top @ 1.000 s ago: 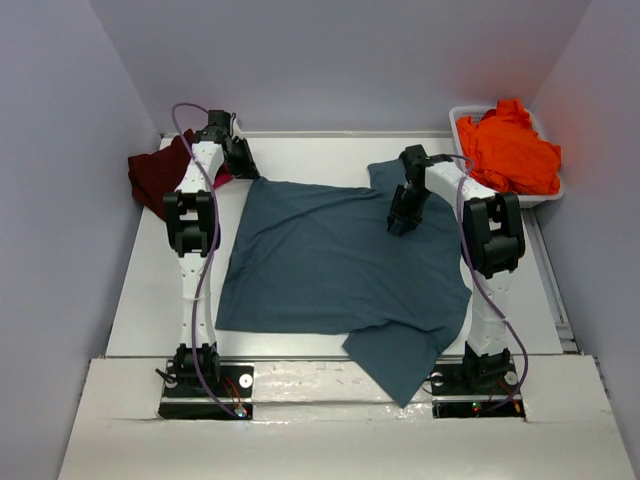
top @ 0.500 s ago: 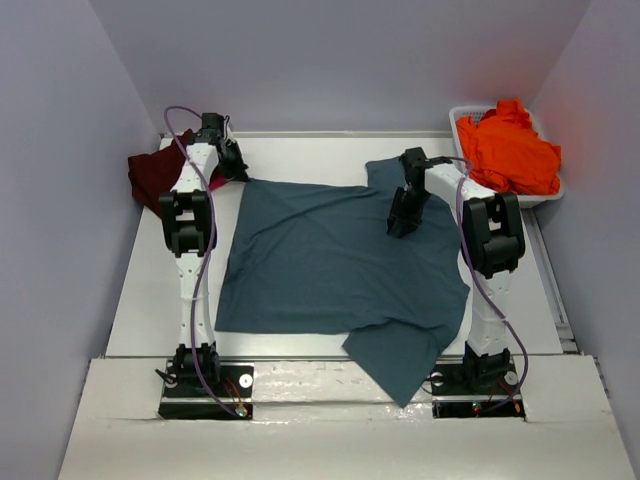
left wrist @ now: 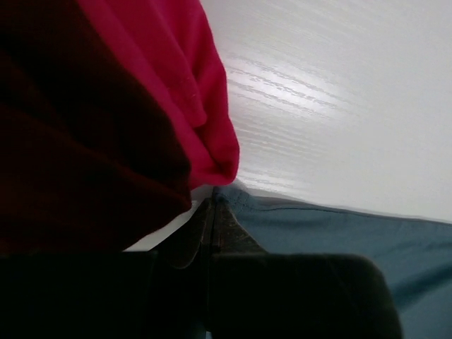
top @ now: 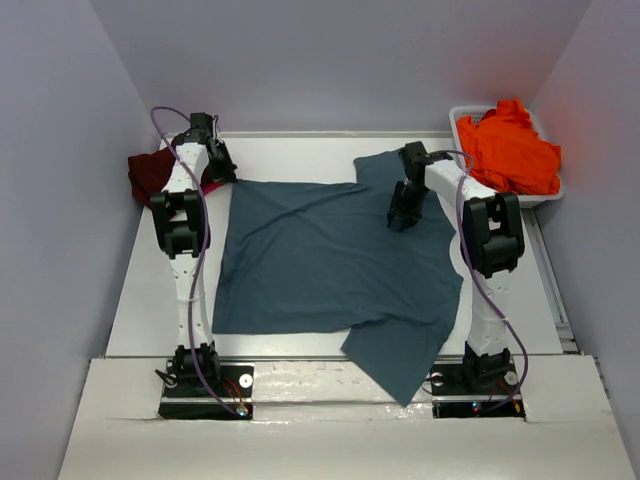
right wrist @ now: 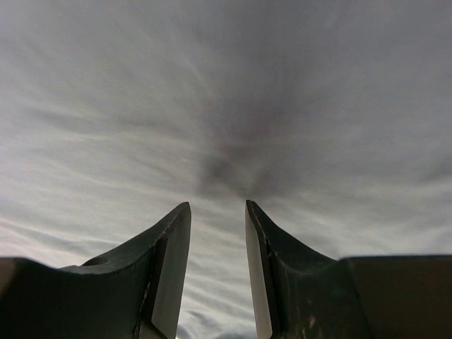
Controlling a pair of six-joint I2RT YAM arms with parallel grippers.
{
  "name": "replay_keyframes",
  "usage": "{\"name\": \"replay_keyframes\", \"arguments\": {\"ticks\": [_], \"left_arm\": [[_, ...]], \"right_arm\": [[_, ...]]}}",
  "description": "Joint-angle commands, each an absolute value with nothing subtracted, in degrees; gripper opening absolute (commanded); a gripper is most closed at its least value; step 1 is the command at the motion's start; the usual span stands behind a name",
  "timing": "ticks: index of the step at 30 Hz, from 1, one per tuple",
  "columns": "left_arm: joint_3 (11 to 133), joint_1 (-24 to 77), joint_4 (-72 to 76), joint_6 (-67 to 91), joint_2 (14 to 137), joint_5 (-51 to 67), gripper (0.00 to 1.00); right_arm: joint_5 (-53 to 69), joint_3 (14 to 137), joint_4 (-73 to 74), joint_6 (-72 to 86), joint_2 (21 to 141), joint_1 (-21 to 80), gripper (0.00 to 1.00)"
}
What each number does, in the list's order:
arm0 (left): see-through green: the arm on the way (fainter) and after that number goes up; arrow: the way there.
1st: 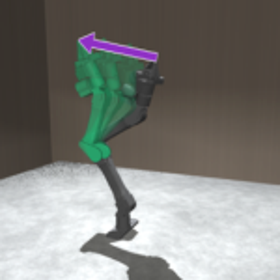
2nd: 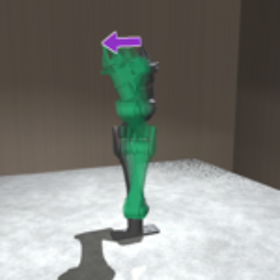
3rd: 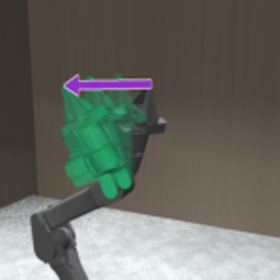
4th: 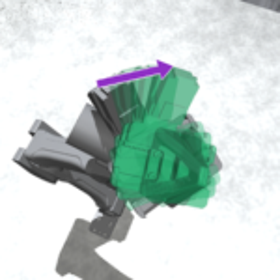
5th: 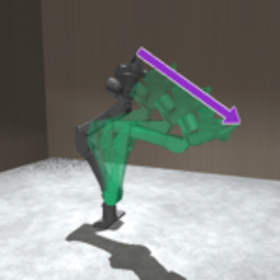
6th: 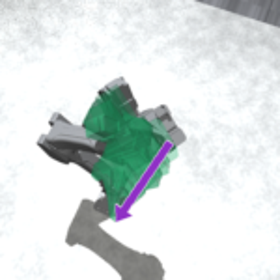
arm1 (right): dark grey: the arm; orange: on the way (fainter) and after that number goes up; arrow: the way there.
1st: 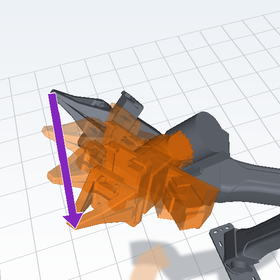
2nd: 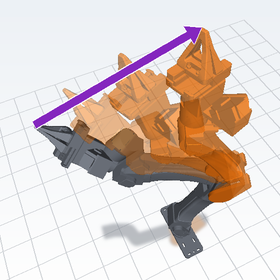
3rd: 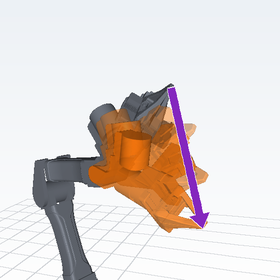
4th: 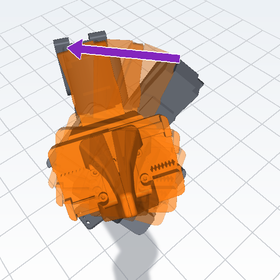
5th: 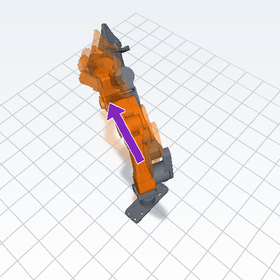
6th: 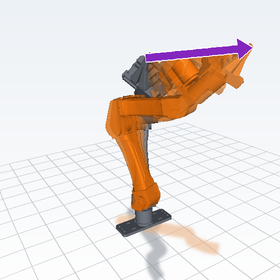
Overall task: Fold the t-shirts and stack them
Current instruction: Flatten the tshirt out
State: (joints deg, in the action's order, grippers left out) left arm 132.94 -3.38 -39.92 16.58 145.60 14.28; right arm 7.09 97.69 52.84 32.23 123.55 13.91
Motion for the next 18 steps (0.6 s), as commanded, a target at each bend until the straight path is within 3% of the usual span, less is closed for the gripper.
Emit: {"name": "replay_keyframes", "arguments": {"ticks": [1,6,10,15,18], "left_arm": [[130.62,-4.39,-39.03,16.79,137.99,12.22,0.06],[128.76,-4.39,-38.58,16.96,136.59,12.57,0.06],[127.62,-4.39,-38.15,16.96,135.79,13.79,0.06],[125.34,-4.39,-37.44,17.23,133.69,14.68,0.06],[124.54,-4.39,-37.62,17.23,132.45,14.41,0.06]], "right_arm": [[0.71,109.14,51.68,31.81,125.31,12.49,0.43],[0.44,122.41,51.24,32.96,132.00,9.85,0.44],[1.93,135.66,50.89,32.43,139.64,8.70,0.59],[5.79,140.28,46.69,33.22,146.42,5.81,0.71],[8.52,139.48,42.02,34.98,147.92,3.88,0.73]]}}
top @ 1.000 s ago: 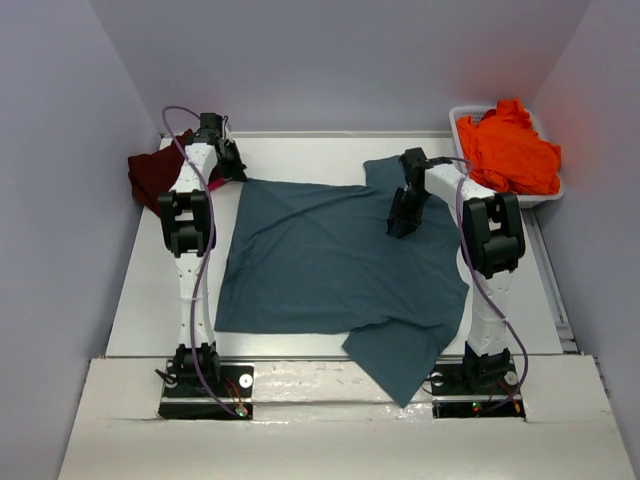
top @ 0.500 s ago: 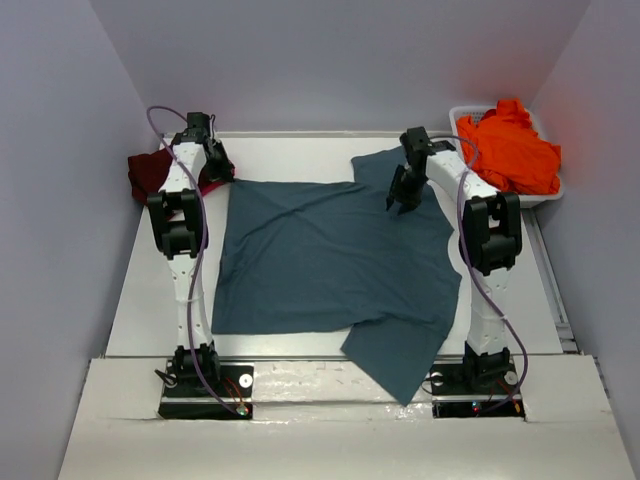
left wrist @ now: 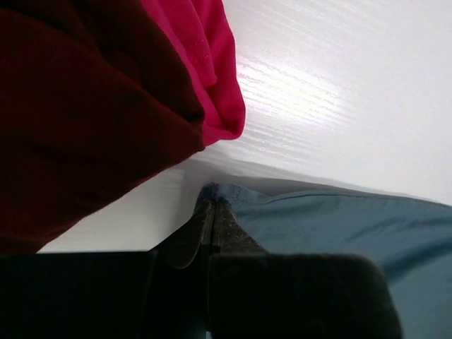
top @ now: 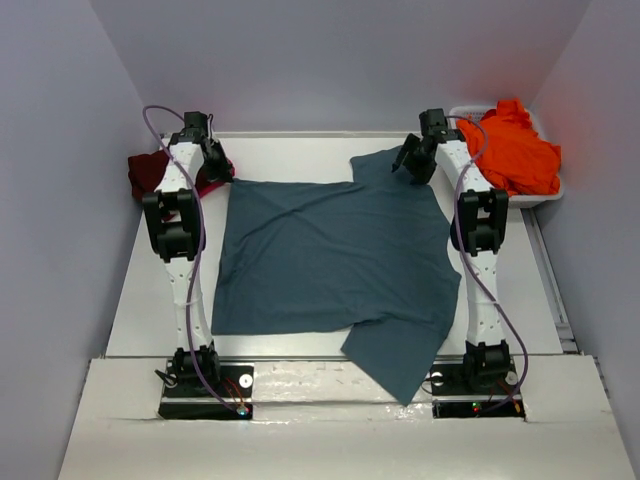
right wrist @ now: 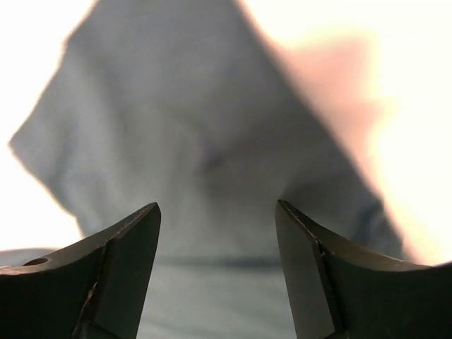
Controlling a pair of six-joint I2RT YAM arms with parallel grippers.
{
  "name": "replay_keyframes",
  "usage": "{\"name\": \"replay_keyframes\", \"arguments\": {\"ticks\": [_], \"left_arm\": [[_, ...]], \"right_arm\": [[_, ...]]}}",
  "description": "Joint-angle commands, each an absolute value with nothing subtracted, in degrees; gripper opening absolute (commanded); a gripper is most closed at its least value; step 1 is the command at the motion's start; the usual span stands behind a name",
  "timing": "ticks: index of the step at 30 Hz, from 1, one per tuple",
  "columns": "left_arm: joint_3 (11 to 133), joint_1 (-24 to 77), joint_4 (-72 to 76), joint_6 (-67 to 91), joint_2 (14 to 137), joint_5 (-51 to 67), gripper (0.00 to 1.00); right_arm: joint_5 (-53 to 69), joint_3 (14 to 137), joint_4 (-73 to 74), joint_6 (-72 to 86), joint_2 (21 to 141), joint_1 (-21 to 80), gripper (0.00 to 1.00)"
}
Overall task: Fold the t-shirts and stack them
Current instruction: Flatten the tshirt out
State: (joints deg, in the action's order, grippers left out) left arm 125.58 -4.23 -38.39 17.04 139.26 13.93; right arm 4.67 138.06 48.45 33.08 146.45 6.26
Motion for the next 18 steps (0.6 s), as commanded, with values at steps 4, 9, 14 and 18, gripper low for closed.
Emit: {"name": "replay_keyframes", "arguments": {"ticks": [4,9,14,18], "left_arm": [[124.98,-3.87,-38.58,17.32,131.66,14.50,0.06],[124.72,-3.34,-39.11,16.96,130.70,14.06,0.06],[124.71,-3.34,-39.11,17.23,130.69,14.67,0.06],[124.98,-3.34,-39.11,17.40,130.87,15.29,0.06]], "right_arm": [[9.49,141.50,37.19,35.60,149.76,2.55,0.74],[7.91,144.57,31.22,33.23,149.85,2.03,0.79],[9.22,144.93,27.25,32.61,150.91,1.49,0.85],[11.07,145.81,25.84,32.87,153.54,1.49,0.86]]}}
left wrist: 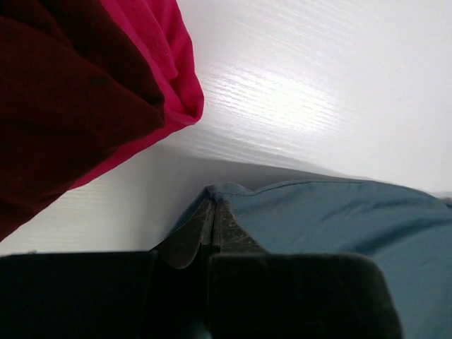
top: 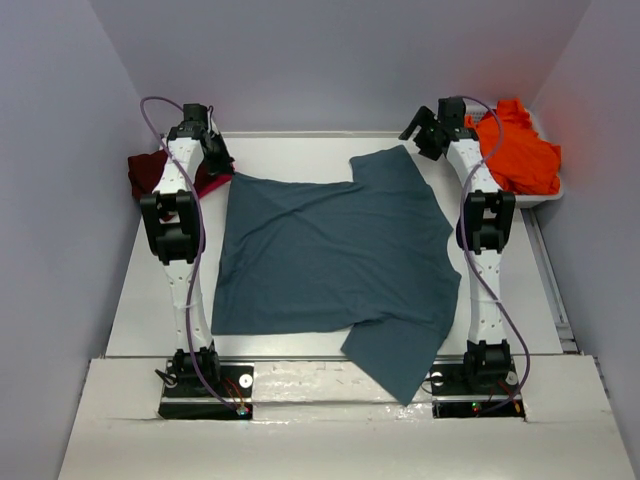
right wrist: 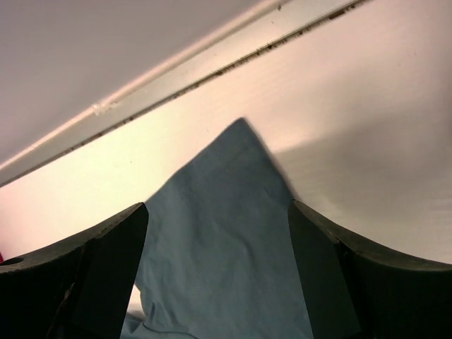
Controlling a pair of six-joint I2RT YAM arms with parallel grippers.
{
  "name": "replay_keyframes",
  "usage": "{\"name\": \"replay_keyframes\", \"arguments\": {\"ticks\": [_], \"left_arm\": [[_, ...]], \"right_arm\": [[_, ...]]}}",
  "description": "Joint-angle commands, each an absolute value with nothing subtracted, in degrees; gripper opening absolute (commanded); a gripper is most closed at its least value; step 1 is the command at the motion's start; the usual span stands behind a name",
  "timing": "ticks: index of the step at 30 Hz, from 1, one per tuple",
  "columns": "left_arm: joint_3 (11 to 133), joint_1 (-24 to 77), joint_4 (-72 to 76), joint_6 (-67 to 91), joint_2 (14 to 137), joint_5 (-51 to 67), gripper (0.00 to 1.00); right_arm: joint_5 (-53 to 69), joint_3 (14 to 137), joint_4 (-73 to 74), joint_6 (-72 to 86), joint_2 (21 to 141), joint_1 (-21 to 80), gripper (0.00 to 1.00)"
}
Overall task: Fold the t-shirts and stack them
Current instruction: Flatten the tshirt out, then fold the tshirt
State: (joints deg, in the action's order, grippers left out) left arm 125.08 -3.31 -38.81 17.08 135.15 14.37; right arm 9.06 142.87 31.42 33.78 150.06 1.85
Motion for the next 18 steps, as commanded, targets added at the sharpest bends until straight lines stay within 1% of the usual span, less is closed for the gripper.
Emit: {"name": "replay_keyframes", "arguments": {"ticks": [1,14,18], "left_arm": [[124.98,-3.34,-39.02,17.49,130.96,15.29,0.06],[124.63,-3.34,-39.20,17.05,129.11,16.00,0.06],[124.63,-3.34,-39.11,17.14,128.76,16.08,0.06]], "right_arm": [[11.42,145.98,25.93,33.13,154.15,1.49,0.86],[11.78,146.16,25.75,33.75,158.55,0.97,0.86],[14.14,146.34,25.75,34.19,159.69,0.97,0.85]]}}
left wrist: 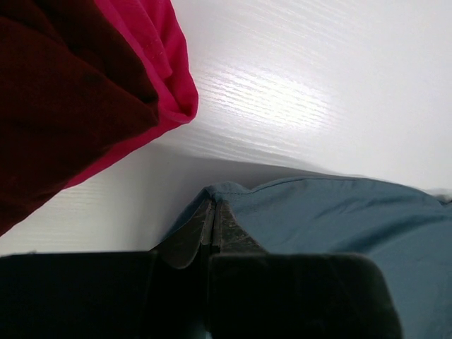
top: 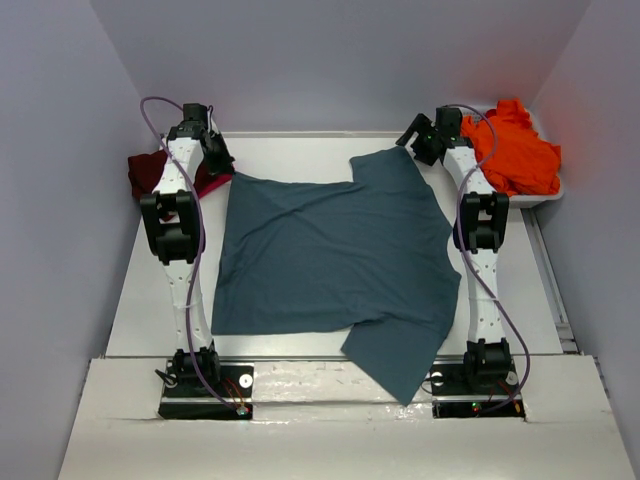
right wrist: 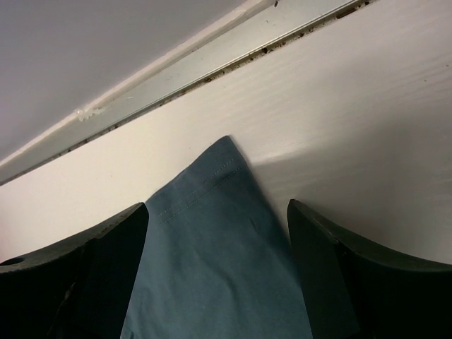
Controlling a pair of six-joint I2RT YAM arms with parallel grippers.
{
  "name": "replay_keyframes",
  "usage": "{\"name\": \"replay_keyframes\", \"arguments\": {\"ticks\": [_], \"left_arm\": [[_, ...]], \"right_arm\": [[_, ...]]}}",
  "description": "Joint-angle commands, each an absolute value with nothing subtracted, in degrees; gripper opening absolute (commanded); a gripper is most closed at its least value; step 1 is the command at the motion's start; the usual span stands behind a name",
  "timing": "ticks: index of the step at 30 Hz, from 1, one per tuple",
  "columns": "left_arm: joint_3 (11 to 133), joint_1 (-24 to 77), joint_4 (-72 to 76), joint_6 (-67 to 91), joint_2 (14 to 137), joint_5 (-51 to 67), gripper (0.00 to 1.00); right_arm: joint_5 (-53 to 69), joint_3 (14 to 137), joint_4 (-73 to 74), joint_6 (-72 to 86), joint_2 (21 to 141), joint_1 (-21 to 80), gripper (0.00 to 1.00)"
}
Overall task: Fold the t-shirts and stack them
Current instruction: Fold the tshirt
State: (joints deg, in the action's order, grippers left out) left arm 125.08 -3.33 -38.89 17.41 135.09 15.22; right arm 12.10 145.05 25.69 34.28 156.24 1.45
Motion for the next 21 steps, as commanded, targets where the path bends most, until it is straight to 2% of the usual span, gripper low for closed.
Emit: {"name": "replay_keyframes", "arguments": {"ticks": [1,6,16,21], "left_arm": [[124.63,-3.34,-39.11,17.05,128.76,16.08,0.06],[124.80,-3.34,-39.20,16.96,128.76,16.00,0.06],[125.16,-3.34,-39.20,16.96,128.94,16.00,0.06],[125.16,-3.34,-39.29,16.88,128.94,16.08,0.06]], "right_arm": [[14.93,145.99,25.58,34.36,160.22,0.97,0.85],[20.38,145.11,26.28,34.81,161.89,0.97,0.77],[23.11,139.93,26.81,33.93,159.44,0.97,0.61],[24.17,139.57,27.25,33.40,159.35,0.97,0.46]]}}
